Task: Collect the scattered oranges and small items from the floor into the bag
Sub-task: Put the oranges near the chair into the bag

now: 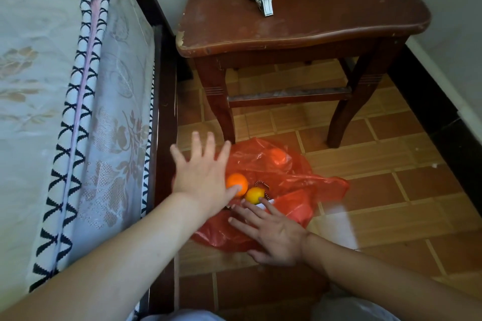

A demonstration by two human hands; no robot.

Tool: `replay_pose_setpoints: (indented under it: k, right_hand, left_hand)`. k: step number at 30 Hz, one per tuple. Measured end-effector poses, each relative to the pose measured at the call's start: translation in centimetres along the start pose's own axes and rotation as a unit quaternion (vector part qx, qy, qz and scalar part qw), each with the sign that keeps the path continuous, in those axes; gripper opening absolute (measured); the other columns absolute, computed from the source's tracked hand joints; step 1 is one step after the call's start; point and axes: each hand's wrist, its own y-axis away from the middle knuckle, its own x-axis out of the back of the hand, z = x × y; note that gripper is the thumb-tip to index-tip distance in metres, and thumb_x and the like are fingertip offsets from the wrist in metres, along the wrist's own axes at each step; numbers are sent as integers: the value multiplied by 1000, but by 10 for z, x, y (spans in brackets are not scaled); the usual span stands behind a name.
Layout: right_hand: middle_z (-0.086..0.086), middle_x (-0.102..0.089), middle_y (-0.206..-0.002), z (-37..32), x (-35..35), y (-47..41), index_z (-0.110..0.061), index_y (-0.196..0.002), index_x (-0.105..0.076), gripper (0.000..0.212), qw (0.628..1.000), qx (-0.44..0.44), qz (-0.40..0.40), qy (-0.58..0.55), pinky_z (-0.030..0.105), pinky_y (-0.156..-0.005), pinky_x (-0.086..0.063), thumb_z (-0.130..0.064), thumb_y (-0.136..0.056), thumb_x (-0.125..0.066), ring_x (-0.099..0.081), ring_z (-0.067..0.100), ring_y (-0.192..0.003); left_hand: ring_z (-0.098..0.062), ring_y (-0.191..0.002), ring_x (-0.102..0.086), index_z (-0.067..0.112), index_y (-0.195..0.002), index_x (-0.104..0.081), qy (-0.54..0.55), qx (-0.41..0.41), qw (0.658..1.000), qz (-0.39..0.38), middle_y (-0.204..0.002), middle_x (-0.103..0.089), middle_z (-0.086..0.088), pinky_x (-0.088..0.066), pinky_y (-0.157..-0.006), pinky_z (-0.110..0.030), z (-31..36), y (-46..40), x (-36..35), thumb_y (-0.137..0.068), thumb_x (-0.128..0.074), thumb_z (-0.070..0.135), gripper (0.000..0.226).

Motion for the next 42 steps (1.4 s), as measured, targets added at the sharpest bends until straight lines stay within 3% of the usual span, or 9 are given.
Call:
replay_pose_setpoints:
  k: [5, 9, 15, 18, 22, 30, 35, 38, 42]
  right_hand:
    - [9, -9, -173, 25, 31, 0, -23, -165, -15, 78, 998, -28, 50, 15, 59, -126, -8, -66, -101, -31, 0, 28, -160]
    - [7, -4, -173, 57, 50, -9, -22, -165, -17, 78, 993, -51, 67, 78, 60, -126, -1, -67, -102, -26, 6, 28, -160]
    - [4, 13, -172, 122, 41, -33, -27, -165, 5, 83, 984, -136, -40, 111, 64, -124, 4, -72, -99, -19, 18, 31, -156]
    - [0, 10, -173, 140, 38, -34, -31, -165, 4, 88, 976, -208, -67, 20, 62, -125, 2, -77, -96, -23, 16, 27, -157]
    - [-6, -4, -173, 142, 43, -34, -35, -165, -12, 86, 949, -284, -5, -135, 57, -125, 0, -82, -94, -25, 5, 23, -159]
    - [-2, 13, -172, 104, 20, -52, -28, -165, 3, 115, 978, -198, -37, -46, 66, -124, 3, -84, -81, -53, 14, 28, -158]
    - [-2, 17, -172, 102, 3, -34, -27, -163, 13, 127, 973, -211, -49, -79, 63, -125, 2, -85, -75, -57, 16, 26, -158]
    - [-2, 14, -173, 102, -6, -15, -28, -163, 16, 131, 969, -226, -41, -86, 62, -126, -1, -84, -72, -60, 12, 25, -159]
    - [-3, 18, -172, 101, -18, 6, -27, -161, 20, 136, 963, -244, -53, -100, 58, -126, 4, -81, -70, -65, 14, 24, -158]
  left_hand:
    - [-44, -156, 13, 29, -163, 14, -35, -11, 986, -160, -171, 18, -12, -15, -116, -76, -5, -1, -46, -81, -40, 90, 116]
    - [-45, -155, 15, 28, -163, 13, -63, -18, 985, -157, -170, 21, -12, -13, -117, -75, -7, -3, -55, -80, -43, 90, 118]
    - [-48, -154, 16, 32, -165, -3, -96, -44, 976, -188, -170, 19, -14, -13, -117, -76, -10, -1, -67, -89, -41, 82, 99]
    - [-49, -154, 16, 32, -162, -21, -108, -56, 970, -212, -171, 16, -14, -12, -116, -77, -8, -2, -69, -93, -41, 78, 86]
    - [-48, -154, 15, 29, -155, -42, -91, -72, 958, -261, -172, 10, -11, -10, -116, -77, -6, -3, -70, -99, -38, 70, 70]
    - [-44, -157, 2, 23, -139, -61, 2, -60, 962, -266, -171, -12, -11, -8, -118, -74, 3, -1, -59, -106, -34, 60, 56]
    - [-42, -156, -8, 24, -161, -25, 67, 4, 987, -146, -167, -19, -12, -18, -118, -70, 1, -5, -67, -105, -35, 59, 66]
    - [-41, -157, -3, 23, -165, -4, 37, 32, 989, -140, -171, -8, -12, -16, -121, -67, -8, -7, -78, -99, -41, 67, 87]
    - [-41, -157, -1, 19, -165, -1, -1, 30, 986, -162, -171, -6, -14, -12, -124, -62, -10, -3, -88, -96, -38, 74, 96]
